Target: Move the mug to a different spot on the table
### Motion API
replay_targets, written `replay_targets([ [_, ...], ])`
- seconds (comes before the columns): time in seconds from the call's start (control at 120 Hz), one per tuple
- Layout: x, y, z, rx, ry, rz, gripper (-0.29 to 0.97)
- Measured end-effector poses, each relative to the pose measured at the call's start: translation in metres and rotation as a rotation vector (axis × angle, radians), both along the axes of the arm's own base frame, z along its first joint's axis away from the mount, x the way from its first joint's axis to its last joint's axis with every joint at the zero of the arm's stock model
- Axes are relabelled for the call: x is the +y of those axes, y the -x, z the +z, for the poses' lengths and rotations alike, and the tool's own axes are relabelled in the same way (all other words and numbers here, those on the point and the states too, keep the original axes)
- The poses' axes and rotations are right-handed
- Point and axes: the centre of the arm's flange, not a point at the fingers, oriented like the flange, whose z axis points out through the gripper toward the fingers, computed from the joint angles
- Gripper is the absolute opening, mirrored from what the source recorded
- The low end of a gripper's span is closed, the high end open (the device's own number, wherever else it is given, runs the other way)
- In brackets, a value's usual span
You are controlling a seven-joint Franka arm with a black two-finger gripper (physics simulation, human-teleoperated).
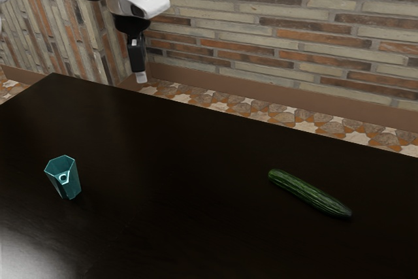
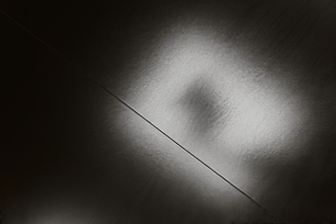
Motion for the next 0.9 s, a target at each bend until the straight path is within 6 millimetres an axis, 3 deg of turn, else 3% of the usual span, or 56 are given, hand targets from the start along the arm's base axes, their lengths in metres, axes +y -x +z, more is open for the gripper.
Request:
replay_targets([
  [0.267,-0.001,0.000,-0.001,0.006,-0.002,-0.043,0.68],
  [0.433,0.010,0.006,-0.025,0.065,-0.006,-0.042,0.68],
  [0.533,0.018,0.027,-0.047,0.126,-0.008,-0.048,0.68],
  [0.733,0.039,0.090,-0.075,0.219,-0.089,-0.176,0.68],
  [0.9,0.062,0.129,-0.121,0.269,-0.183,-0.365,0.68],
])
